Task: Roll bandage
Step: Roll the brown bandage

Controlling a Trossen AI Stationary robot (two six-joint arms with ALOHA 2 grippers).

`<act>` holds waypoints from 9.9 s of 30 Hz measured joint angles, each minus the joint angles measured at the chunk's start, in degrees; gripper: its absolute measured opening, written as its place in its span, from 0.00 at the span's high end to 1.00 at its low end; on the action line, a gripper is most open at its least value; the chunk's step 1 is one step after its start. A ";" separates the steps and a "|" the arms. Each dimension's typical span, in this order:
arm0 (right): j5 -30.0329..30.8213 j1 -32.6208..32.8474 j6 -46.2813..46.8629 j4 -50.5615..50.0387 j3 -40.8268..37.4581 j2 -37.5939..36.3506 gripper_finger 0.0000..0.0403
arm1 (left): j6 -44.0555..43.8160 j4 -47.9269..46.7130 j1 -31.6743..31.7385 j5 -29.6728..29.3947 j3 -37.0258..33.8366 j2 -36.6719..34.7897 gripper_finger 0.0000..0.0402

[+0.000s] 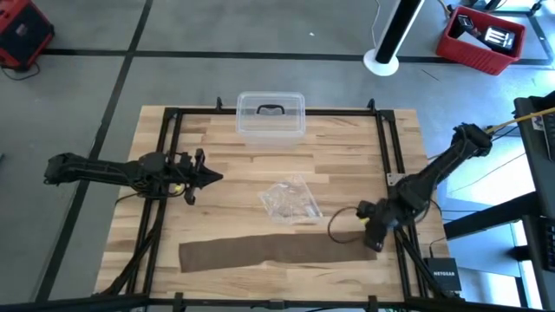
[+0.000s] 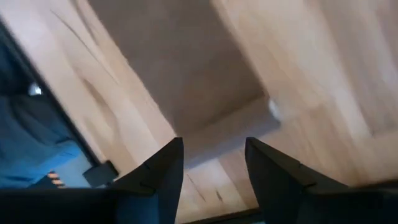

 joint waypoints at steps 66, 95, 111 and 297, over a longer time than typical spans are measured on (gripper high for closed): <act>52.58 -13.92 -65.87 6.37 13.62 11.47 0.86 | 8.54 -1.28 0.63 -12.68 18.43 20.79 1.00; 22.94 -31.70 -88.99 36.61 13.55 16.82 0.86 | 11.84 -18.50 -1.25 -3.30 53.59 58.48 0.69; 24.97 -33.31 -88.86 35.83 13.60 17.50 0.86 | 13.00 -21.36 -1.64 -3.33 53.59 57.29 0.71; 25.10 -30.84 -62.42 89.23 -13.60 13.20 0.42 | 51.07 -25.49 -15.52 -32.06 74.93 49.99 0.98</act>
